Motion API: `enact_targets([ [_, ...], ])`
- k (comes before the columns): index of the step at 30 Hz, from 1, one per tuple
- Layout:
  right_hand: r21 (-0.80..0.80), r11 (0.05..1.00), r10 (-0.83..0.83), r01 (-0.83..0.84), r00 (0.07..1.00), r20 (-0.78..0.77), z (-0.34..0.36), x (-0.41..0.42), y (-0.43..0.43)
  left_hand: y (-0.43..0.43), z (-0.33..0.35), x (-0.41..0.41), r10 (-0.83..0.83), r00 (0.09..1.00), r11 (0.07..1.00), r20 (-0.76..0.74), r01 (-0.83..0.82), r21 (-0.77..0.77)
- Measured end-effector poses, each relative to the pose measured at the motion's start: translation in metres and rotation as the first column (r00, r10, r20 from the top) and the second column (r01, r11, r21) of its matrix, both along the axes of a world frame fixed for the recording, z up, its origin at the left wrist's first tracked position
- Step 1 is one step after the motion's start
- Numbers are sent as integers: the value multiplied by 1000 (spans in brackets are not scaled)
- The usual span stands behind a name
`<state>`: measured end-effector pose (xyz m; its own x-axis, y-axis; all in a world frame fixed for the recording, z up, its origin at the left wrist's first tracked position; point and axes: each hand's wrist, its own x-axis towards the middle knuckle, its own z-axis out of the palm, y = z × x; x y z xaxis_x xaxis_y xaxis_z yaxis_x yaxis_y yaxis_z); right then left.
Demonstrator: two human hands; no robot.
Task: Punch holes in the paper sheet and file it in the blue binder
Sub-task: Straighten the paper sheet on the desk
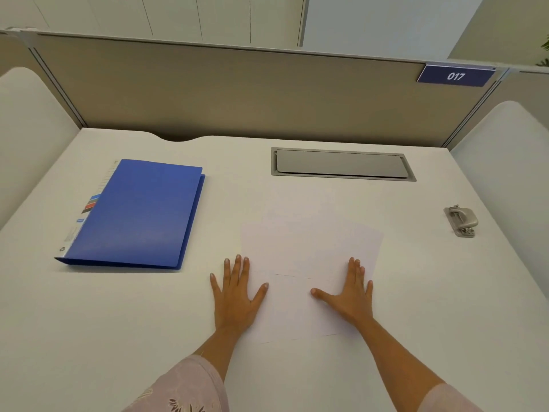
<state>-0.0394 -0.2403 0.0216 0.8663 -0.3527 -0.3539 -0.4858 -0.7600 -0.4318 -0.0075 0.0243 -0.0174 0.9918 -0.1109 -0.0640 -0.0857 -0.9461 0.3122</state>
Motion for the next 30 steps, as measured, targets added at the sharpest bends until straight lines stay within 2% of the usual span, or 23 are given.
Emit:
enact_targets([
  [6,6,981,192,-192,981,28,-2,7,8,1,-3,11,-46,999,999,8,46,5],
  [12,95,956,268,-278,957,108,-3,10,22,2,0,18,-88,996,996,-20,88,30],
  [14,179,965,164,-191,974,157,0,15,25,2,0,19,-90,996,995,-24,91,34],
  [16,315,949,-53,-14,977,206,4,24,29,2,0,18,-87,996,995,-25,88,36],
  [18,445,885,-250,134,944,214,10,37,35,2,0,18,-88,996,995,-29,89,47],
  [21,602,748,-443,279,886,140,22,55,45,2,0,18,-87,996,995,-25,88,44],
  [24,635,695,-500,338,862,89,26,65,49,2,1,17,-93,996,996,-4,93,15],
  [30,589,759,-440,278,885,150,31,46,43,2,3,13,-8,997,977,82,25,-210],
])
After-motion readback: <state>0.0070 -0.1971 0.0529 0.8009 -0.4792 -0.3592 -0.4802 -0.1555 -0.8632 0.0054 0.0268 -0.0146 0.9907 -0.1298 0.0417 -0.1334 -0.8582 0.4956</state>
